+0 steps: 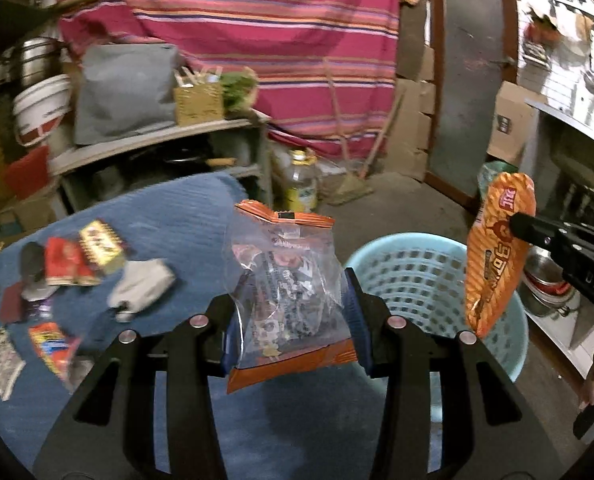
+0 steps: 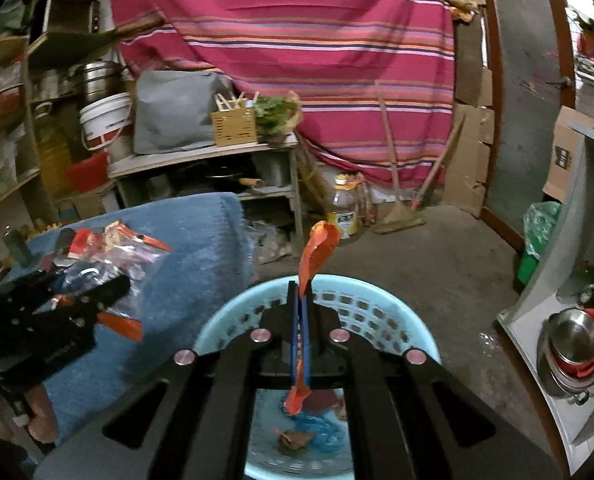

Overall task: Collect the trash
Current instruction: 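Carry both bags over the basket and open the left tool to drop the zip bag, then open the right tool over the basket to drop the orange chip bag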

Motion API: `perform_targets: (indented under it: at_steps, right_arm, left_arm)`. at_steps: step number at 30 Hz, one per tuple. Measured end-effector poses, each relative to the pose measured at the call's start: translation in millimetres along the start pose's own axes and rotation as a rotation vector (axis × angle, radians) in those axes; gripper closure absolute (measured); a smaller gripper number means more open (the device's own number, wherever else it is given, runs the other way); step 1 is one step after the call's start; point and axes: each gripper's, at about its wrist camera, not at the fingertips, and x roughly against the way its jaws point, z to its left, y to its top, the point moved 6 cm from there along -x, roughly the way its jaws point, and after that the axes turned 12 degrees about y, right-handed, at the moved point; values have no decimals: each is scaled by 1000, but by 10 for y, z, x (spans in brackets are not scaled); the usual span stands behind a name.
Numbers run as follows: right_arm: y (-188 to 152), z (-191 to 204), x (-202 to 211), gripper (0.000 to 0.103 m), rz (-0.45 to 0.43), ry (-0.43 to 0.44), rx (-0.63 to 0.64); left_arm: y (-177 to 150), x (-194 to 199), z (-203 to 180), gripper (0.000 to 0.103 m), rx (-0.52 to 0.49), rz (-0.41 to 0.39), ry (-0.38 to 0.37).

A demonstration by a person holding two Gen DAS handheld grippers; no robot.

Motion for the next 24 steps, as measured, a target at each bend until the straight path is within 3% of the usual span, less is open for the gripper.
perform_targets:
  at_steps: [10,15,19,24]
  right_arm:
    - [-125,-379,-24,101,22,-45,-34]
    - [-177,-449,-2,101,24,-54,-44]
    - [-180,-445,4,101,23,-55,-46]
    - [-188,-446,7,101,23,-52,-43]
  left_arm:
    - [60,-168,-599,54,-31,26,-90]
    - [111,-180,-678,51,-31,33,-114]
    - [140,-152,-695,38,-27,33,-125]
    - [163,-117,-622,34,-18,25,-113]
